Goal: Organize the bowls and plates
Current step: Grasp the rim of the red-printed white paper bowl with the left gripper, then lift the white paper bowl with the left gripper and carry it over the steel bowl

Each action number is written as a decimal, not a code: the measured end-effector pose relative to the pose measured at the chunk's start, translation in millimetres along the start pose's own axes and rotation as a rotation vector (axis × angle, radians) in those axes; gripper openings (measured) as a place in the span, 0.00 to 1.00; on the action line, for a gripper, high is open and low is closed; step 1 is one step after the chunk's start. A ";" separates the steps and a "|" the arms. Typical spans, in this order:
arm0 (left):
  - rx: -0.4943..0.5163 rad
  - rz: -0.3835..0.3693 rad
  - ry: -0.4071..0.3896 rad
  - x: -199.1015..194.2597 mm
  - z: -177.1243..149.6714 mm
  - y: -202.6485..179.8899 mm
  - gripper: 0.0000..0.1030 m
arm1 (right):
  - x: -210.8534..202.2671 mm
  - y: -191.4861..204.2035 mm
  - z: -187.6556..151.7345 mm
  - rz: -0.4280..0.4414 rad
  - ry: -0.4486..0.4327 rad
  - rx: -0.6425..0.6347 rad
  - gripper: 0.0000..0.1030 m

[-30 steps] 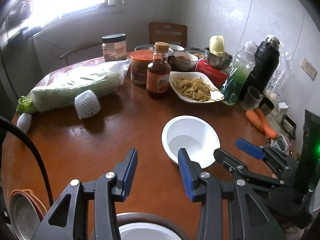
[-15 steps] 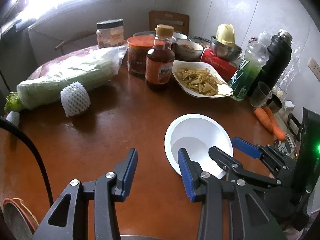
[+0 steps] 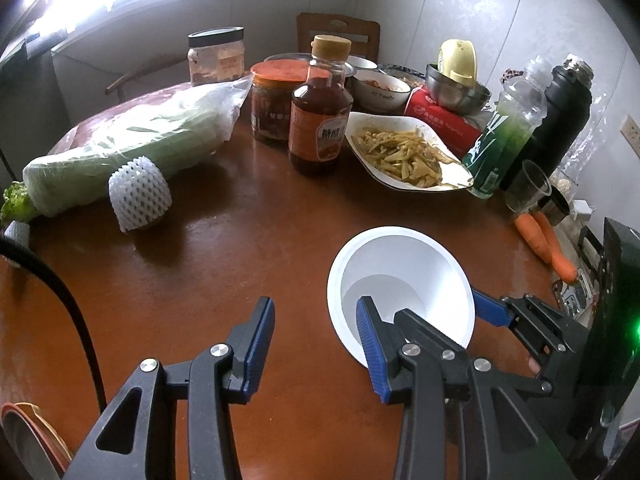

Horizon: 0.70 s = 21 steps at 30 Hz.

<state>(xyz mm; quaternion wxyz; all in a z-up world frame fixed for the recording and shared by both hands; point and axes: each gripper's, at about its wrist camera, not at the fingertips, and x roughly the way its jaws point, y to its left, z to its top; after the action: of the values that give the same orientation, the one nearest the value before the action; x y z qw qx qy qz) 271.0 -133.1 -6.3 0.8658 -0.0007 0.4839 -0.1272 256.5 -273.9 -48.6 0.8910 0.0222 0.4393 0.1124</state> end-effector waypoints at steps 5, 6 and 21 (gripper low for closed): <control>-0.011 0.000 0.010 2.6 0.4 4.4 0.41 | 1.1 6.5 -2.0 0.007 0.004 -0.021 0.56; -0.012 0.000 0.014 3.2 0.5 5.0 0.41 | 1.4 8.2 -2.2 0.010 0.005 -0.025 0.56; -0.052 -0.006 0.083 17.7 -1.7 16.3 0.41 | -0.8 28.8 -8.1 0.056 0.016 -0.068 0.46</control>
<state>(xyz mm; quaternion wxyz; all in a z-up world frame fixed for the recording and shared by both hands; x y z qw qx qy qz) 282.0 -121.1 -24.1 0.8444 -0.0193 0.5225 -0.1168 244.5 -246.6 -49.0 0.8842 0.0035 0.4415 0.1524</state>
